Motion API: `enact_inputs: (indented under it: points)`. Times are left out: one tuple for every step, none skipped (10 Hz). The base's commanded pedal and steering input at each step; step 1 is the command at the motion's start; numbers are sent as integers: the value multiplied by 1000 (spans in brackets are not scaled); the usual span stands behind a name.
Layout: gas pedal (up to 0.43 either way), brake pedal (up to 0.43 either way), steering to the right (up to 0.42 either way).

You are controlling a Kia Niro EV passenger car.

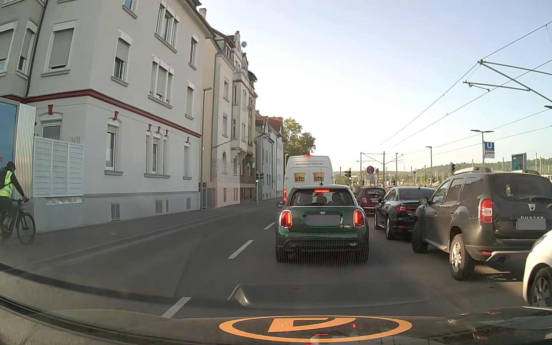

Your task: Follow the waypoints while adhering to traffic rules and regulations

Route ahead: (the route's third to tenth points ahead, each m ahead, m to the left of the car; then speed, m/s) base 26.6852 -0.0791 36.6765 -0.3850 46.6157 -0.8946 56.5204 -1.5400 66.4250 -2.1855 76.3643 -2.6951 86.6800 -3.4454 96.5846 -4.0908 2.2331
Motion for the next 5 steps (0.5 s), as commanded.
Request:
enact_inputs:
  points:
    - [0,116,15]
    - [0,98,15]
    - [0,98,15]
    - [0,98,15]
    - [0,98,15]
